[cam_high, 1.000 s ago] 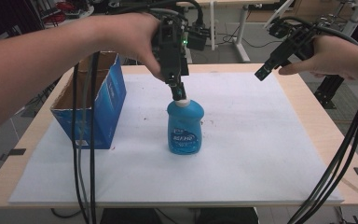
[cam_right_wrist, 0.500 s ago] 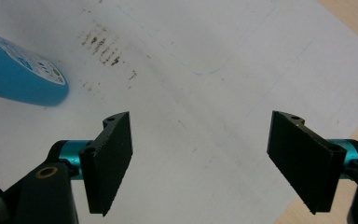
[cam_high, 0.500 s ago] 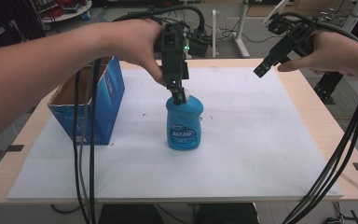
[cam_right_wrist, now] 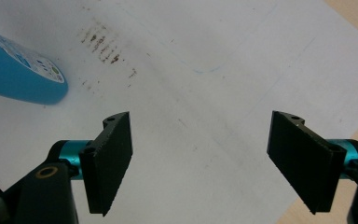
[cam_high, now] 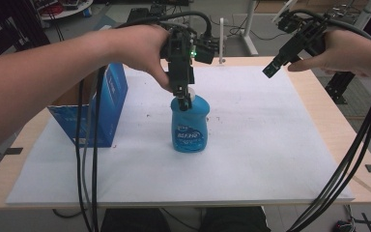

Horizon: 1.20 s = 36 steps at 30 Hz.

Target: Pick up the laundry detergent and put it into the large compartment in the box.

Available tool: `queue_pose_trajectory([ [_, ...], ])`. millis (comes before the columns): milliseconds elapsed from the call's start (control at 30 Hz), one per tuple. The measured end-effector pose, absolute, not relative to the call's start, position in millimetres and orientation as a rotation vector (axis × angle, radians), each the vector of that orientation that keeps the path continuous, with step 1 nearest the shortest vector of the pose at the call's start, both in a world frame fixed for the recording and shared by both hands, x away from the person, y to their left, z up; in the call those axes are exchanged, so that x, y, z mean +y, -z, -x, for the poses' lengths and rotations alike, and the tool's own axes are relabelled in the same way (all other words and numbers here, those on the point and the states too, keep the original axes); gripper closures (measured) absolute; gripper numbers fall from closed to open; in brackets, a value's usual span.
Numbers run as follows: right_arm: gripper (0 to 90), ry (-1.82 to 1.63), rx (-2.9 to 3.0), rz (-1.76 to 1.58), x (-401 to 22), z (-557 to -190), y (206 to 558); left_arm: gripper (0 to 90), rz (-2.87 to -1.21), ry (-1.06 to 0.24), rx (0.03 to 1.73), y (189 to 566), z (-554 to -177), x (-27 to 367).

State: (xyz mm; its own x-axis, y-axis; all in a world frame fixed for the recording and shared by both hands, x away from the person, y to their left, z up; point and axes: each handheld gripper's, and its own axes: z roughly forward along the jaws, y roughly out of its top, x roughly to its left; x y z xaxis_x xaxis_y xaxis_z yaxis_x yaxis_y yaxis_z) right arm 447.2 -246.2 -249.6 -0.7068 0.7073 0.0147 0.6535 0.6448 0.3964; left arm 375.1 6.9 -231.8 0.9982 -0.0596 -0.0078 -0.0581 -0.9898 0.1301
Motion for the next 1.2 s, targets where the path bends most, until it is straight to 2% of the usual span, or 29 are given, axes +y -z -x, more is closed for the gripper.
queue_pose_trajectory([
  [1200,21.6,-0.572,2.739,-1.121,-245.3,-447.3,261.3,18.4,-3.064,0.031,-0.075,272.3,-380.3,-3.7],
])
